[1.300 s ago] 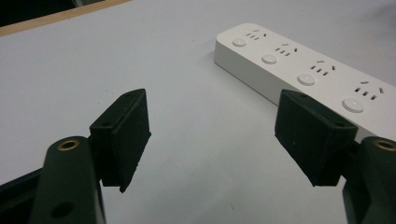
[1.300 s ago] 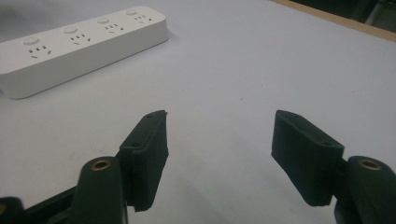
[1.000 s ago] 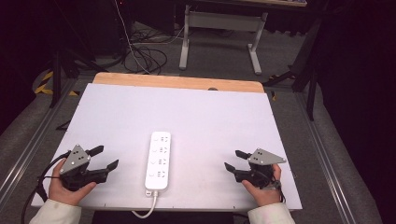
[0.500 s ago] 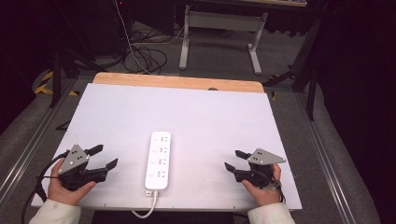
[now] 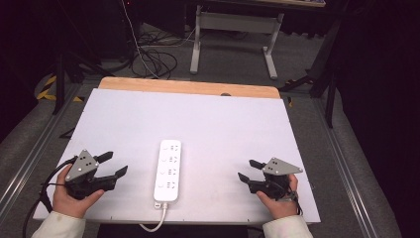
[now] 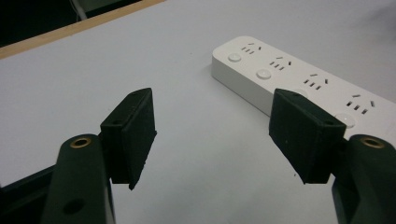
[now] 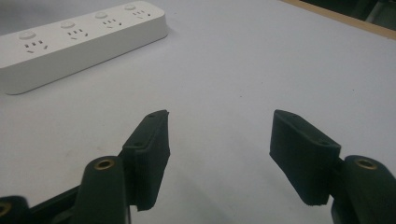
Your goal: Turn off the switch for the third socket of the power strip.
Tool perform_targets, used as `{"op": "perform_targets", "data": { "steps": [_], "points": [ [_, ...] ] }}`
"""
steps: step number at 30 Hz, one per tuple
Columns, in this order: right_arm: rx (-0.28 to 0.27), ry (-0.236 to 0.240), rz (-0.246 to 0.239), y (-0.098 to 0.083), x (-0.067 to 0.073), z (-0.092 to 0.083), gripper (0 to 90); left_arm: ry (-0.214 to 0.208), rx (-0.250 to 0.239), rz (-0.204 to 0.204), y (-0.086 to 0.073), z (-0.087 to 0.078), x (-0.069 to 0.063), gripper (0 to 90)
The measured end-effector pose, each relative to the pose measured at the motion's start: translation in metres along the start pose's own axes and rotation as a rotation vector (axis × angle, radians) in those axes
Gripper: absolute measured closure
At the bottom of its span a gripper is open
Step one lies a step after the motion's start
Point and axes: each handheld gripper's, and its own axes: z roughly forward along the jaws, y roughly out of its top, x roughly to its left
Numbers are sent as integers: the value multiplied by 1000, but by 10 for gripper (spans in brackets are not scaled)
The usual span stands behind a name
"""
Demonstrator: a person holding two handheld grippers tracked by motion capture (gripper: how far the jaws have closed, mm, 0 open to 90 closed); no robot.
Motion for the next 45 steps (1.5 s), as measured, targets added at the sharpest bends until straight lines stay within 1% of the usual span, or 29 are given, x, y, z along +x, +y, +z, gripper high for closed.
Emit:
{"op": "perform_targets", "data": {
  "steps": [2, 5, 12, 16, 17, 20, 27, 33, 37, 38, 40, 42, 45],
  "points": [
    [2, 1, 0, 0, 0, 0, 380, -5, 3, 9, 4, 0, 0, 325],
    [3, 2, -1, 0, 0, 0, 380, -16, 8, 8, 9, 3, -2, 331],
    [6, 0, -1, 0, 0, 1, 381, -61, 18, -1, 20, 11, -5, 335],
    [6, 2, -2, 0, 0, 1, 382, -69, 20, 4, 27, 16, -7, 341],
    [6, 2, -2, 0, 0, 1, 383, -65, 18, 8, 28, 17, -7, 345],
    [6, 4, -2, 0, 0, 1, 383, -76, 17, 5, 32, 20, -9, 372],
    [6, 6, -3, 0, 0, 1, 384, -84, 17, 10, 39, 27, -11, 378],
    [9, 8, -5, 0, 0, 2, 385, -117, 11, 15, 47, 38, -15, 393],
    [7, 9, -4, 0, 0, 2, 385, -125, 3, 18, 50, 42, -16, 393],
    [7, 9, -4, -1, 0, 1, 385, -131, -3, 12, 51, 45, -17, 393],
    [6, 10, -5, -1, 0, 1, 385, -136, -9, 17, 52, 49, -18, 394],
    [7, 10, -5, -1, 0, 1, 385, -148, -16, 12, 53, 52, -19, 396],
    [8, 11, -4, -1, 0, 2, 386, -153, -27, 7, 54, 56, -20, 407]
  ]
}}
